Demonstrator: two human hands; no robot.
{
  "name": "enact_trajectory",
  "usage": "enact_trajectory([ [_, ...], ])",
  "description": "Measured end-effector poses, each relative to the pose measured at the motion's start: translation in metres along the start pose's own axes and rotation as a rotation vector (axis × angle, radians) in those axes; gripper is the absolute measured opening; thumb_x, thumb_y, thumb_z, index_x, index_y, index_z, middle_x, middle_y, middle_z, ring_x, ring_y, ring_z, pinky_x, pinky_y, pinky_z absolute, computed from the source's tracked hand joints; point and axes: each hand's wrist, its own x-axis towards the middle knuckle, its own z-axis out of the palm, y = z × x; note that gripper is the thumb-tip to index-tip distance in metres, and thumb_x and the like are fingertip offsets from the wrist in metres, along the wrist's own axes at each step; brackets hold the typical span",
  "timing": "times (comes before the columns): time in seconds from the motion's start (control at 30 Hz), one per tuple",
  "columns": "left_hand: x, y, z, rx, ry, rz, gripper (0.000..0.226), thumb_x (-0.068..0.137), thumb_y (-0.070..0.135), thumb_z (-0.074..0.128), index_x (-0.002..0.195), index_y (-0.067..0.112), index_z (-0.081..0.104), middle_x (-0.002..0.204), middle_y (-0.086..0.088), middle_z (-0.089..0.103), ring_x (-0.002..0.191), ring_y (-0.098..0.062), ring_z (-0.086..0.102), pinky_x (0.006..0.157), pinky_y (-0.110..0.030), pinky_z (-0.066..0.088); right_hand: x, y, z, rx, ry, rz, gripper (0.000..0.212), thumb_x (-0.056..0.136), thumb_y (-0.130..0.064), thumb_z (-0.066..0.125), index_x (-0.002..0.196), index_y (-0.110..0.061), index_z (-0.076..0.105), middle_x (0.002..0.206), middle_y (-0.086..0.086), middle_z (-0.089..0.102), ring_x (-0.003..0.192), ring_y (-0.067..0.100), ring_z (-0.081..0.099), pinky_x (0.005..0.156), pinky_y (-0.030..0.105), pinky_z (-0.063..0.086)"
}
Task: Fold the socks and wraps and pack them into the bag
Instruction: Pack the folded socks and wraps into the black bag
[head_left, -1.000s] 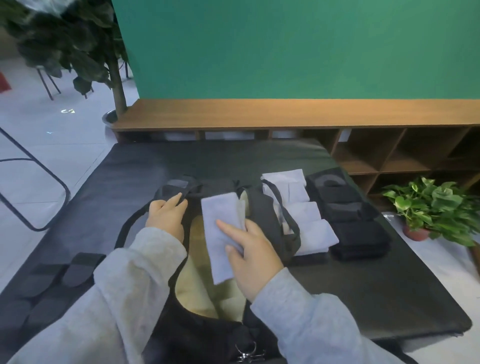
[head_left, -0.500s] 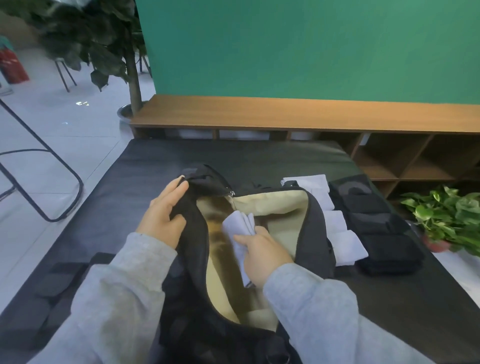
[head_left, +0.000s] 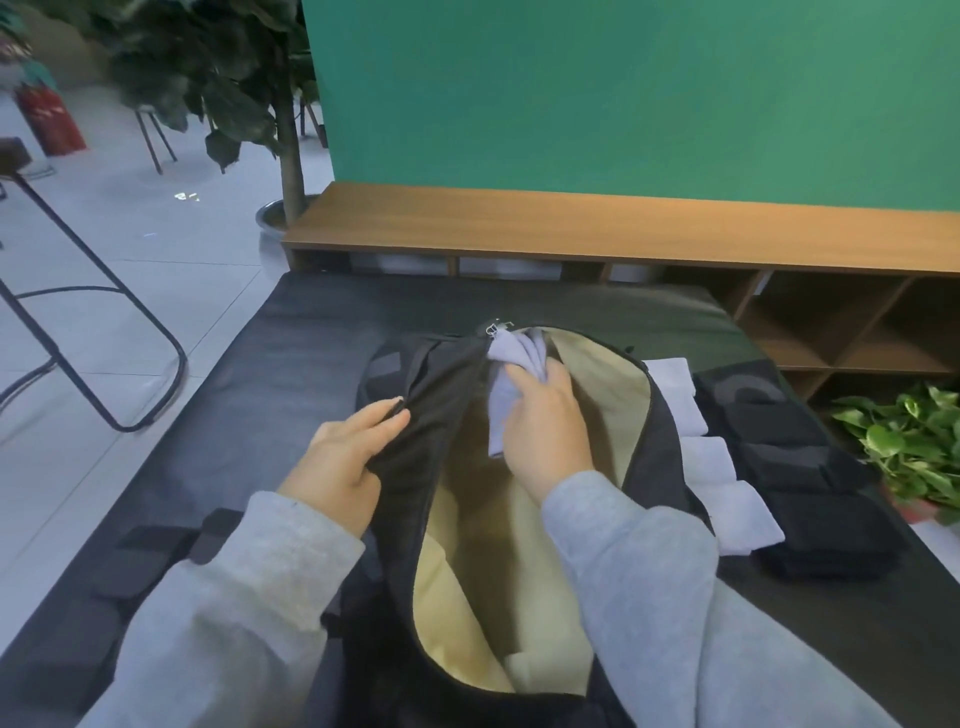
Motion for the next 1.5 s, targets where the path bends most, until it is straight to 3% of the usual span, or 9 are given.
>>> enact_trajectory([
  [0.1,0.003,0.012,0.0,0.084,0.162,-0.105,0.05,0.092,0.02,0.053,0.14,0.018,0.04,0.148,0.006,0.033,0.13,-0.019,0.027,0.106,-0.021,0.021,-0.008,0.002,0.009,0.253,-0.045,0.078,0.044,0.096,-0.006,0.04,0.137,-0.02,0.045,0.113,-0.014,0.046,0.109,0.015,0.05,0.073,0.0,0.031],
  [0.2,0.015,0.024,0.007,0.208,0.133,-0.221,0.07,0.087,0.037,0.06,0.146,0.021,0.025,0.154,0.0,0.011,0.134,-0.025,0.016,0.107,-0.033,0.025,-0.017,-0.002,0.018,0.333,-0.089,0.098,0.044,0.1,-0.013,0.039,0.14,-0.03,0.04,0.137,-0.01,0.036,0.121,0.01,0.042,0.089,0.006,0.03],
  [0.33,0.029,0.025,0.015,0.316,0.126,-0.185,0.064,0.086,0.013,0.06,0.139,0.034,0.032,0.153,-0.001,-0.008,0.131,-0.03,0.01,0.099,-0.039,0.036,-0.017,-0.002,0.02,0.497,-0.12,0.168,0.045,0.099,-0.01,0.039,0.138,-0.031,0.044,0.142,-0.007,0.032,0.125,0.011,0.039,0.092,0.015,0.033],
  [0.47,0.039,0.017,0.016,0.428,0.019,-0.155,0.062,0.089,0.011,0.045,0.142,0.041,0.029,0.151,-0.006,0.004,0.134,-0.031,0.013,0.104,-0.035,0.031,-0.012,0.002,0.019,0.518,-0.083,0.173,0.046,0.097,-0.007,0.04,0.138,-0.028,0.046,0.146,-0.008,0.029,0.129,0.012,0.037,0.092,0.015,0.032],
  [0.87,0.048,0.012,0.014,0.351,0.106,-0.091,0.058,0.089,-0.004,0.035,0.144,0.016,0.031,0.153,0.005,0.022,0.122,-0.025,0.028,0.092,-0.022,0.03,-0.016,0.011,0.047,0.379,-0.166,0.119,0.048,0.096,-0.007,0.039,0.139,-0.029,0.044,0.15,-0.01,0.023,0.13,0.014,0.036,0.094,0.014,0.029],
  [1.13,0.05,0.011,0.017,0.246,0.114,-0.036,0.065,0.084,-0.012,0.036,0.143,0.015,0.034,0.151,0.008,0.026,0.122,-0.02,0.028,0.094,-0.011,0.022,0.009,0.006,0.087,0.755,-0.34,0.42,0.035,0.093,-0.009,0.051,0.127,-0.014,0.056,0.115,0.009,0.06,0.105,0.024,0.058,0.096,0.031,0.043],
  [1.23,0.048,0.011,0.014,0.222,0.101,-0.013,0.066,0.084,-0.014,0.035,0.143,0.015,0.034,0.15,0.01,0.027,0.123,-0.017,0.027,0.091,-0.005,0.013,0.021,-0.002,0.092,0.726,-0.403,0.35,0.049,0.093,0.0,0.041,0.135,-0.023,0.049,0.134,0.011,0.05,0.117,0.023,0.052,0.103,0.024,0.038],
  [1.37,0.043,0.008,0.006,0.202,0.064,0.014,0.07,0.08,-0.017,0.036,0.141,0.015,0.037,0.148,0.011,0.031,0.123,-0.014,0.025,0.089,0.003,0.007,0.033,0.001,0.102,0.609,-0.429,0.301,0.047,0.097,0.0,0.036,0.141,-0.016,0.041,0.144,0.009,0.039,0.127,0.021,0.041,0.073,-0.009,0.027],
  [1.5,0.042,0.003,0.003,0.208,0.013,0.029,0.076,0.074,-0.017,0.038,0.142,0.018,0.037,0.149,0.012,0.029,0.126,-0.013,0.026,0.095,-0.003,0.01,0.043,0.002,0.112,0.507,-0.429,0.285,0.047,0.098,-0.009,0.038,0.142,-0.025,0.039,0.143,0.012,0.043,0.131,0.027,0.04,0.103,0.023,0.03],
])
